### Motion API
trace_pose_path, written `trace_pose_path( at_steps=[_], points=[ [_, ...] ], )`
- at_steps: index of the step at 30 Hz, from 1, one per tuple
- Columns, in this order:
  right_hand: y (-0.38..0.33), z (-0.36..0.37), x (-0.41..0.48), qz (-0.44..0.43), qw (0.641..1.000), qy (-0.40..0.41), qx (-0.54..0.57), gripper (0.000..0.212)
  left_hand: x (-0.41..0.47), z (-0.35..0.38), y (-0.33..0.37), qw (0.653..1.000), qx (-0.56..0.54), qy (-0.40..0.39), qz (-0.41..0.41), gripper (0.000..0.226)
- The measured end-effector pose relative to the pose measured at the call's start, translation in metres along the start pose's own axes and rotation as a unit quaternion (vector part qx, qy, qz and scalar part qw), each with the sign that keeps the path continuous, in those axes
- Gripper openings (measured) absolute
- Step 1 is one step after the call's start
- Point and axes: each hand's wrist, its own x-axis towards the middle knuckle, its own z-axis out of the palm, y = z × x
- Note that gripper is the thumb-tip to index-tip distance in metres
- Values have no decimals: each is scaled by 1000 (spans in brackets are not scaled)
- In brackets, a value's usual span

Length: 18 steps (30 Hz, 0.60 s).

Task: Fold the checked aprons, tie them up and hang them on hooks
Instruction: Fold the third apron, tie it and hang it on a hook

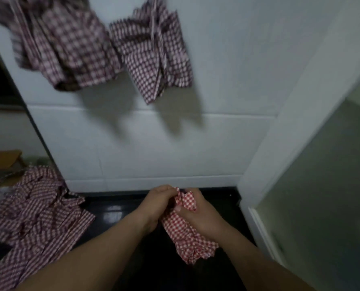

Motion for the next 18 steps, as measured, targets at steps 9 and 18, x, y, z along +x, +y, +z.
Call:
trace_pose_path(
  at_steps=[9, 18],
  points=[
    [-99, -82, -21, -144, 967, 193, -82, 20, -36, 78, 126, 979, 121, -19, 165, 29],
    [-190, -165, -10, -237, 939, 250, 2, 14, -51, 132, 234, 900, 214, 72, 374, 24]
  ],
)
